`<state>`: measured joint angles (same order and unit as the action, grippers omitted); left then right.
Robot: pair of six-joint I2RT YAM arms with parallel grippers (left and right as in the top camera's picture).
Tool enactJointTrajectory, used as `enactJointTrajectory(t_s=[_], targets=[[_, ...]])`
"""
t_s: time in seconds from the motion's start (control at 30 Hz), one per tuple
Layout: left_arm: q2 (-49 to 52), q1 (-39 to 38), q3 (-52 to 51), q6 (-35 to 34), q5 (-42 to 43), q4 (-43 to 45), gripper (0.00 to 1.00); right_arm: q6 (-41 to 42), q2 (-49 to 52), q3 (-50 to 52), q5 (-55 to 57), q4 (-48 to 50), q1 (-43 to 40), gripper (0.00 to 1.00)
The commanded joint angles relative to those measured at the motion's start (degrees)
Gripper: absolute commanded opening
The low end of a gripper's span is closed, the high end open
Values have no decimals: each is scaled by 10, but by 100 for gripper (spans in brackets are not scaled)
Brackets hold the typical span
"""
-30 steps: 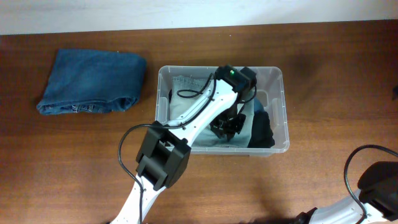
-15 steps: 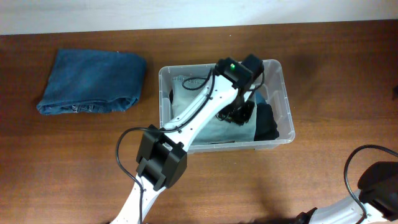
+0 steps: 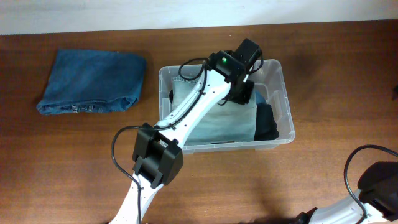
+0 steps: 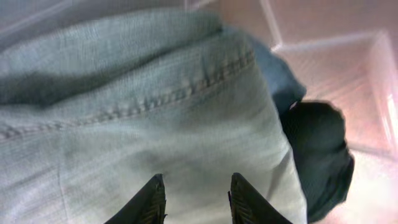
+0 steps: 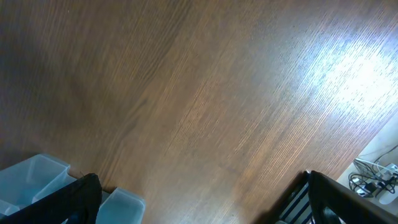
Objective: Pack container
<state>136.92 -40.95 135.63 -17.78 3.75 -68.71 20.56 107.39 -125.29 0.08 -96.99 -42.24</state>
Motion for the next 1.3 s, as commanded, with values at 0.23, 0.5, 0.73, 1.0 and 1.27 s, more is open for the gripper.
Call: enactJointTrajectory(t_s=[0.23, 0.5, 0.73, 1.0, 1.27], targets=[[19, 0, 2, -4, -42, 40, 34, -2, -12, 0, 1, -3, -2, 98], [84, 0, 2, -6, -42, 54, 34, -2, -12, 0, 2, -3, -2, 98], [71, 0, 17, -5, -42, 49, 34, -2, -12, 0, 1, -3, -2, 98], [-11, 3, 44, -6, -80, -31, 35, -2, -12, 0, 2, -3, -2, 98], [-67, 7, 44, -23, -52, -209, 38, -2, -12, 0, 2, -3, -2, 98]])
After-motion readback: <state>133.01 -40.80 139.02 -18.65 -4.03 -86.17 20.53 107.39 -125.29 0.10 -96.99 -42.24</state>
